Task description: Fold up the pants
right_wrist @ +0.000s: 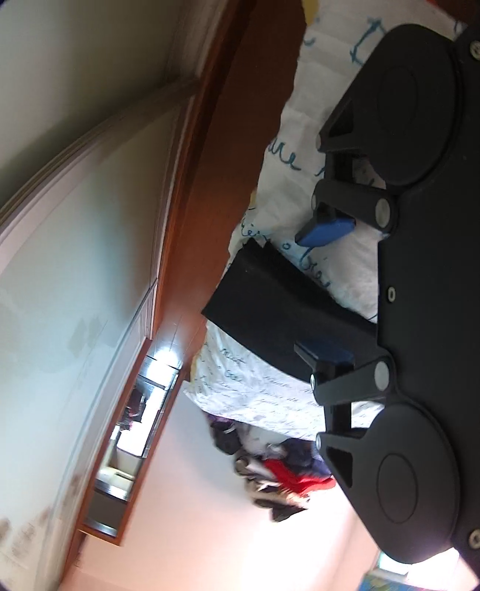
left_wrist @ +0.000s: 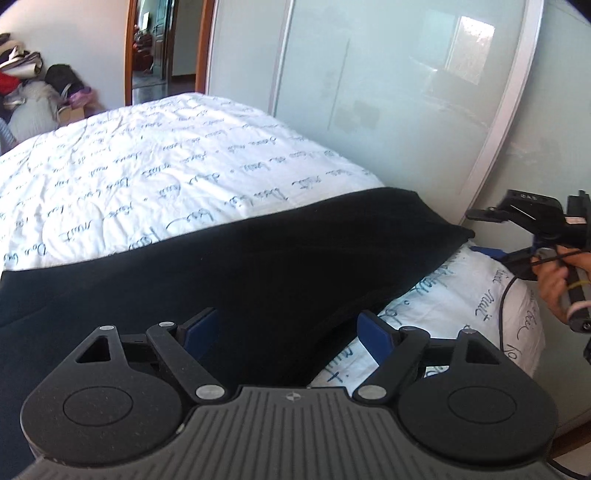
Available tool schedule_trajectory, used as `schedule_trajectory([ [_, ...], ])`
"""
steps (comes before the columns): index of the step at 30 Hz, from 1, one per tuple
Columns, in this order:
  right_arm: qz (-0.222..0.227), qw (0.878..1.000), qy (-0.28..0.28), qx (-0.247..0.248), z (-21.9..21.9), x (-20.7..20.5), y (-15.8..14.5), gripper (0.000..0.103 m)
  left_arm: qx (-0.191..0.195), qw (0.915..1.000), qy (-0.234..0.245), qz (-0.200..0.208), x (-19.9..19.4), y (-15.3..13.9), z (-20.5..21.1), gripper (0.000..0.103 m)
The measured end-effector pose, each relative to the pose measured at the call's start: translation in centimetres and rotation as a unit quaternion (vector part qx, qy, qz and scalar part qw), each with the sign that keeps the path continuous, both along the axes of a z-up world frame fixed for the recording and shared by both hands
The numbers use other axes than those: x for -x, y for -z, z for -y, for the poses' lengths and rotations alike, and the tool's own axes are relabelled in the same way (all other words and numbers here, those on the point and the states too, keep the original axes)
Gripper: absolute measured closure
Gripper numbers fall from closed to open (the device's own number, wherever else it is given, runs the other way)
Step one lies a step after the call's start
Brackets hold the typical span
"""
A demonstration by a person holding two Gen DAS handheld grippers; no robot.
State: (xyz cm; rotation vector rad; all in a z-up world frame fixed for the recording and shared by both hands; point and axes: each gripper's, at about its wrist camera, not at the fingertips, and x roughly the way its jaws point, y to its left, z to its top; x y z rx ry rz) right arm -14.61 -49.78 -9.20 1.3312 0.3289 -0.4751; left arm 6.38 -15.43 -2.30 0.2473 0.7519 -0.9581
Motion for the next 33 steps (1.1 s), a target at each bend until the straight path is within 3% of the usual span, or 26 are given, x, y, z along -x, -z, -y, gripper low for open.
schedule_trajectory([
  [3,0.011,1.000,0.007,0.002,0.8,-1.2,0.4,0.040,-0.018,0.9992,-0.026,0.022,-0.4,0.5,0.5,0.016],
  [5,0.011,1.000,0.006,0.008,1.0,-1.9,0.5,0.045,-0.034,0.9985,-0.041,0.014,-1.1,1.3,0.6,0.016],
  [7,-0.002,1.000,0.003,0.021,1.0,-2.4,0.5,0.096,-0.042,0.9976,-0.053,-0.013,-1.9,2.1,0.2,0.016],
  [10,0.010,0.999,0.009,0.043,1.0,-2.3,-0.2,0.096,-0.036,0.9965,-0.065,-0.037,-2.4,2.6,-0.2,0.017],
  [14,0.014,0.991,0.004,0.131,0.3,-2.3,-3.5,0.097,-0.033,0.9976,-0.058,-0.017,-1.9,1.9,-0.2,0.016],
  [18,-0.041,0.992,-0.013,0.122,1.1,-3.3,-1.6,0.097,-0.070,0.9965,-0.045,0.008,-1.5,2.9,0.5,0.015],
  [20,-0.042,0.995,-0.018,0.088,1.8,-3.5,-0.3,0.094,-0.076,0.9959,-0.049,0.011,-1.3,3.4,0.6,0.015],
  [21,-0.041,0.996,-0.013,0.080,1.9,-3.4,-0.1,0.086,-0.075,0.9960,-0.049,0.012,-1.1,3.3,0.6,0.015],
  [23,-0.043,0.997,-0.002,0.071,2.0,-3.3,0.0,0.062,-0.059,0.9973,-0.042,0.012,-0.8,2.6,0.6,0.013],
  [24,-0.038,0.997,-0.005,0.062,2.1,-3.3,0.2,0.036,-0.050,0.9979,-0.040,0.013,-0.7,2.2,0.6,0.013],
  [25,-0.030,0.998,-0.011,0.048,2.2,-3.4,0.5,0.030,-0.041,0.9984,-0.035,0.015,-0.5,1.8,0.8,0.013],
  [28,-0.037,0.998,-0.013,0.046,1.9,-3.8,0.8,0.032,-0.043,0.9984,-0.028,0.024,-0.3,1.3,1.8,0.013],
  [30,-0.062,0.995,0.031,0.067,1.3,-2.9,-0.2,0.036,-0.053,0.9976,-0.029,0.033,-0.1,1.1,2.0,0.013],
  [33,-0.081,0.977,0.074,0.181,-1.0,-1.9,-3.9,0.035,-0.058,0.9962,-0.041,0.050,-0.1,0.9,0.0,0.012],
])
